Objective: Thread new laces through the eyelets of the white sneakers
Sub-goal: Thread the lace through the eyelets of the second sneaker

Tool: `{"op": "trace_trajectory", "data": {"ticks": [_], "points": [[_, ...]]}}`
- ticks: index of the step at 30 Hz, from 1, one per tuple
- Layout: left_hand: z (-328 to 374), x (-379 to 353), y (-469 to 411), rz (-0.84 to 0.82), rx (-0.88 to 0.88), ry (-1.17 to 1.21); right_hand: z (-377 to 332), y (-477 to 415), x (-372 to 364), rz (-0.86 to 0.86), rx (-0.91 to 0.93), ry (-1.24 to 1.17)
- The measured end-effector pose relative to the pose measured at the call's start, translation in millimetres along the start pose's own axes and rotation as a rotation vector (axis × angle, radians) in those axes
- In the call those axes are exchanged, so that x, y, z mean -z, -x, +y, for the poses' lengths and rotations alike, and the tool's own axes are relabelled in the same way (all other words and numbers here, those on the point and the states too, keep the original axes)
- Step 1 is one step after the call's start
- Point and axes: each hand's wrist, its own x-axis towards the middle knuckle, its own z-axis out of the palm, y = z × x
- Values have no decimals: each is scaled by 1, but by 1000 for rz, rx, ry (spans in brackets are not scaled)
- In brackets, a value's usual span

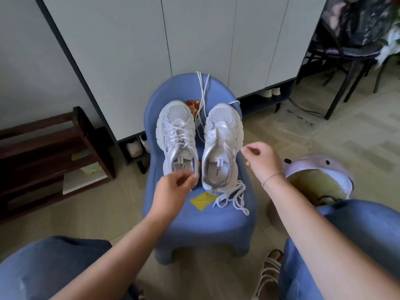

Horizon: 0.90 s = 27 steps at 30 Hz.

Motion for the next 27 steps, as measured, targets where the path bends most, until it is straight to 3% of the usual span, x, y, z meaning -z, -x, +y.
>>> {"op": "trace_trajectory", "data": {"ticks": [5, 11, 15, 19, 23, 27], "points": [[4, 34, -51, 225, -89, -91, -59, 0, -41, -193, 358, -63], [-17, 25, -85, 160, -212, -302, -67, -21, -86, -296, 648, 393], [-26, 22, -90, 207, -247, -275, -64, -29, -93, -306, 732, 502], [-30, 21, -88, 237, -217, -146, -59, -32, -96, -284, 732, 428], [-29, 23, -86, 226, -148, 9, -55, -38, -93, -308, 536, 249], [-29, 24, -84, 231, -132, 55, -61, -47, -85, -226, 366, 134]]}}
